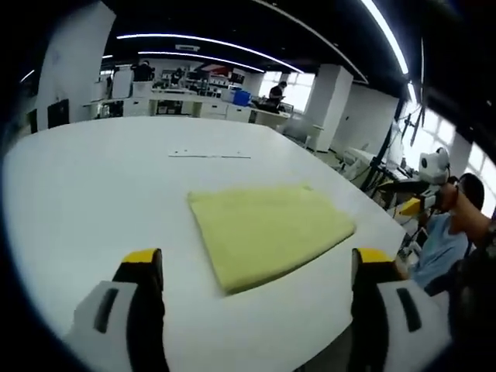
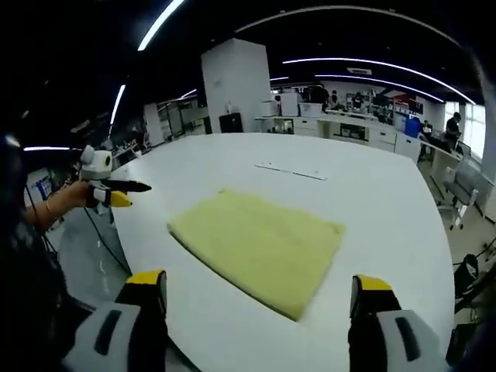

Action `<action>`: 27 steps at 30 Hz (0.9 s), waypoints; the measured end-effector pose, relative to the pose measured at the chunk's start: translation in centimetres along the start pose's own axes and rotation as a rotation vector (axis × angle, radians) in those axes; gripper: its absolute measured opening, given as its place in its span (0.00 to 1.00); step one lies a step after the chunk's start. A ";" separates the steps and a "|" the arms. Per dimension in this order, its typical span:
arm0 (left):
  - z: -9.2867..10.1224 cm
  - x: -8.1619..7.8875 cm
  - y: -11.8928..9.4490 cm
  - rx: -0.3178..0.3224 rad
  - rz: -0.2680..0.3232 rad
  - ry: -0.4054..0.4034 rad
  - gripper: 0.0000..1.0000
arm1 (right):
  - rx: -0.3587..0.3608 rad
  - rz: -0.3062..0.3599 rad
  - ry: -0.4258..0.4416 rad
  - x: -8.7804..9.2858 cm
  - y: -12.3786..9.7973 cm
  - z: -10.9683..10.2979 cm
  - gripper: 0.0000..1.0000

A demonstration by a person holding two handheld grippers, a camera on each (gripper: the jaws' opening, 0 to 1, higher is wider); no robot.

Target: Fold the garment on the visible template until the final outline fits inside the template.

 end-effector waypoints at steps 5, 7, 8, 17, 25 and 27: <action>0.2 0.0 -0.8 -0.025 0.025 -0.014 0.99 | 0.012 0.003 -0.023 -0.1 -0.5 -0.6 1.00; 0.2 0.1 -1.1 -0.029 0.029 -0.018 0.99 | 0.013 0.012 -0.023 -0.2 -0.7 -0.7 0.99; 0.2 0.1 -1.2 -0.030 0.031 -0.018 0.99 | 0.014 0.014 -0.019 -0.2 -0.8 -0.7 0.99; 0.0 0.5 -1.7 -0.037 0.014 0.006 0.98 | 0.061 0.013 -0.027 -0.4 -1.2 0.2 0.96; -0.2 0.4 -1.8 -0.038 -0.003 0.023 0.98 | 0.078 0.011 -0.005 -0.3 -1.3 0.3 0.92; -0.2 0.3 -1.7 -0.036 -0.006 0.025 0.97 | 0.078 0.008 -0.004 -0.4 -1.3 0.2 0.92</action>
Point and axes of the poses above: the point that each gripper's makers call its tool centre point, and the gripper's own axes: y roughly forward along the fingers, z roughly to its right, x roughly out of its underside, the point moved 9 cm from there along -y, roughly backward along the fingers, and after that the axes turned 1 degree about y, right-handed, at the moved point
